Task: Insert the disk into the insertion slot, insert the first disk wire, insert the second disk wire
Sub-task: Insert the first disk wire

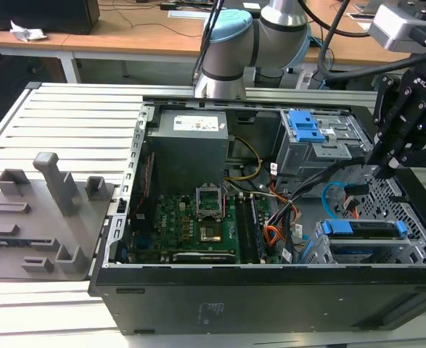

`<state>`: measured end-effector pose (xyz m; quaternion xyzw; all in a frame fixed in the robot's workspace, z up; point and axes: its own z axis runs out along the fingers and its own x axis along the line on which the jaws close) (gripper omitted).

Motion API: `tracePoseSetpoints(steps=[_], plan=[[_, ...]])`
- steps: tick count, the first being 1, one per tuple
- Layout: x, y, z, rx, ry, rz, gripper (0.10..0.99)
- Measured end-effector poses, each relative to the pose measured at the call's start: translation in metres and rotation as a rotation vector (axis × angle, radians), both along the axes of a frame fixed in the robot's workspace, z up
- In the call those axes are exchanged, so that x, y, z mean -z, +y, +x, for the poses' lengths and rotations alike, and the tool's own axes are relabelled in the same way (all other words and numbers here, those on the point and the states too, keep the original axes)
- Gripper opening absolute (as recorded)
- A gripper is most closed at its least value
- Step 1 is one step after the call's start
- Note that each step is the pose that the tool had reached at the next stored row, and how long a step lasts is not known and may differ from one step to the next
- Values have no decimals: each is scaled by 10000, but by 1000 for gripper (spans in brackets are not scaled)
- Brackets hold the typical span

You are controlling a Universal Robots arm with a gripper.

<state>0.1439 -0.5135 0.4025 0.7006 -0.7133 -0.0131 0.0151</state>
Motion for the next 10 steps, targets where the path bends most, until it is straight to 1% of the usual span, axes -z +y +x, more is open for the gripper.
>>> tracePoseSetpoints(steps=[4, 10], plan=[[64, 0, 0, 0, 0, 1, 302], [125, 0, 0, 0, 0, 1, 302]])
